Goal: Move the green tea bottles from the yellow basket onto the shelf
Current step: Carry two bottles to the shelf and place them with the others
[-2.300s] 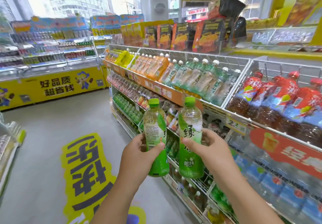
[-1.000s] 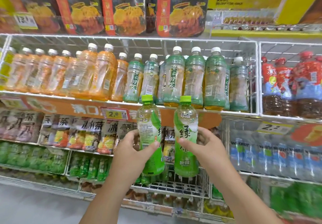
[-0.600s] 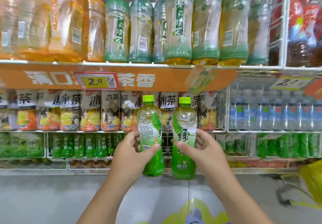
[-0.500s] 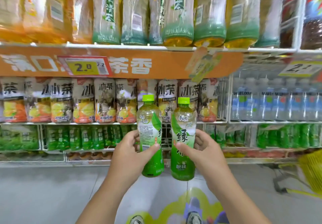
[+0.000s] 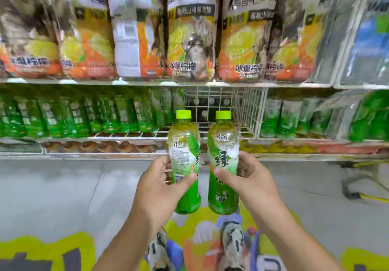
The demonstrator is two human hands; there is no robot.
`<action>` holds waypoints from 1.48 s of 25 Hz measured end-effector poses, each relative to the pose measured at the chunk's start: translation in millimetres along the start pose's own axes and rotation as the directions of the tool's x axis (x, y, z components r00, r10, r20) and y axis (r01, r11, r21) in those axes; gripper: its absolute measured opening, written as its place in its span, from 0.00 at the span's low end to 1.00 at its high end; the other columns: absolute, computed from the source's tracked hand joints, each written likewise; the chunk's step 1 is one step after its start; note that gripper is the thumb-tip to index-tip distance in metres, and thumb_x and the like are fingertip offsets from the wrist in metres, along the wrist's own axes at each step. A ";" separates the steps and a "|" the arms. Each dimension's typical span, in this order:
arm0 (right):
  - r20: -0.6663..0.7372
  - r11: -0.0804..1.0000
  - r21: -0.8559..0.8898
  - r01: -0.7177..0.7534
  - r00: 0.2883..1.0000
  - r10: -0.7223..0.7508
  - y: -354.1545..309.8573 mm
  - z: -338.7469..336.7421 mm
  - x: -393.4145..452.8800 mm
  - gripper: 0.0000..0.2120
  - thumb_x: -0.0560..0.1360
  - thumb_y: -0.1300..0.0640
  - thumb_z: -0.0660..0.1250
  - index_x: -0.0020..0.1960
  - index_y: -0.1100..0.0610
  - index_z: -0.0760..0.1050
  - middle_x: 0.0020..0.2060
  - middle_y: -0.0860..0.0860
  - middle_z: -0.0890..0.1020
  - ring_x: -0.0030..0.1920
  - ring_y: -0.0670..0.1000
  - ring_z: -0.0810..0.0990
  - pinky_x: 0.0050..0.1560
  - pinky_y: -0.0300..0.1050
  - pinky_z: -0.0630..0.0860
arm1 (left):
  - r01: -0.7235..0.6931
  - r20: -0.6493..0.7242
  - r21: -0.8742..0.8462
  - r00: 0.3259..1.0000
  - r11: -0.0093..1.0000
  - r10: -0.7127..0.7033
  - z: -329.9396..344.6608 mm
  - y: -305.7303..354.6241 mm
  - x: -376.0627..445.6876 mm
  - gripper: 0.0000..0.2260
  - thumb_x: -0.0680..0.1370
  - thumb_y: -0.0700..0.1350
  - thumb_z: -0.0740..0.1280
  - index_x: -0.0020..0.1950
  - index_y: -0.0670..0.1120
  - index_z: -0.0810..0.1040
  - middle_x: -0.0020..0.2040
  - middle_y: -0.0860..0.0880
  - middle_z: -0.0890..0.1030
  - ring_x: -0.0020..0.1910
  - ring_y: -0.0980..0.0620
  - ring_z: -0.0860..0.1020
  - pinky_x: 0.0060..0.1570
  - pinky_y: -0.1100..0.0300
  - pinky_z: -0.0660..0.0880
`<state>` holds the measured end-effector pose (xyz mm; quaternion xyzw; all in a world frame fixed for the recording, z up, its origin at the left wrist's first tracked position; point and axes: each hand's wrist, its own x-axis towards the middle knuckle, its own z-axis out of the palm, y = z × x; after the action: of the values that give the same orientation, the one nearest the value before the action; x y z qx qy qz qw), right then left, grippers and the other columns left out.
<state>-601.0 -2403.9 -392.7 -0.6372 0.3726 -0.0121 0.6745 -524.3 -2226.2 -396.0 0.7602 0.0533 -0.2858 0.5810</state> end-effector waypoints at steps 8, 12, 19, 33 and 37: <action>-0.020 0.999 -0.018 0.046 0.999 -0.046 50.8 0.6 112.0 0.13 0.70 0.64 0.79 0.51 0.53 0.82 0.45 0.45 0.88 0.47 0.45 0.87 0.46 0.37 0.80 | -0.075 -0.030 -0.027 0.997 0.997 0.074 40.5 -46.1 113.8 0.13 0.74 0.37 0.77 0.55 0.49 0.83 0.47 0.57 0.88 0.46 0.60 0.85 0.40 0.72 0.77; -0.061 0.992 -0.070 0.109 0.992 -0.113 48.0 10.0 174.2 0.15 0.68 0.57 0.81 0.53 0.50 0.83 0.45 0.42 0.88 0.47 0.44 0.87 0.52 0.45 0.82 | -0.177 -0.135 0.148 0.971 0.973 0.197 51.7 -45.4 170.4 0.08 0.70 0.54 0.79 0.48 0.58 0.85 0.45 0.55 0.86 0.45 0.55 0.84 0.47 0.59 0.80; 0.020 0.983 -0.125 0.132 0.991 -0.131 26.9 18.1 249.9 0.20 0.69 0.49 0.80 0.59 0.48 0.81 0.49 0.42 0.87 0.50 0.45 0.86 0.54 0.46 0.81 | -0.186 -0.170 0.198 0.960 0.962 0.221 75.6 -28.0 256.2 0.12 0.70 0.49 0.80 0.50 0.49 0.85 0.44 0.54 0.86 0.44 0.55 0.85 0.48 0.61 0.80; -0.071 0.986 -0.042 0.161 0.984 -0.164 73.6 35.4 327.9 0.13 0.69 0.63 0.79 0.53 0.56 0.83 0.40 0.49 0.87 0.40 0.50 0.86 0.42 0.38 0.82 | 0.005 -0.325 0.394 0.936 0.919 0.134 109.5 -61.6 336.5 0.34 0.73 0.58 0.76 0.76 0.47 0.72 0.74 0.46 0.73 0.70 0.43 0.75 0.65 0.55 0.74; -0.118 0.991 -0.069 0.117 0.985 -0.124 83.5 49.7 349.0 0.17 0.68 0.59 0.81 0.55 0.56 0.84 0.43 0.52 0.88 0.44 0.52 0.87 0.49 0.47 0.84 | -0.032 -0.349 0.329 0.925 0.944 0.153 116.2 -65.2 351.8 0.25 0.75 0.54 0.76 0.69 0.47 0.78 0.70 0.46 0.76 0.59 0.45 0.80 0.61 0.54 0.77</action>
<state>-361.6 -2517.4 -639.8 -0.6771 0.3741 -0.0803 0.6286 -302.2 -2400.0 -645.0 0.8854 0.0786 -0.1145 0.4436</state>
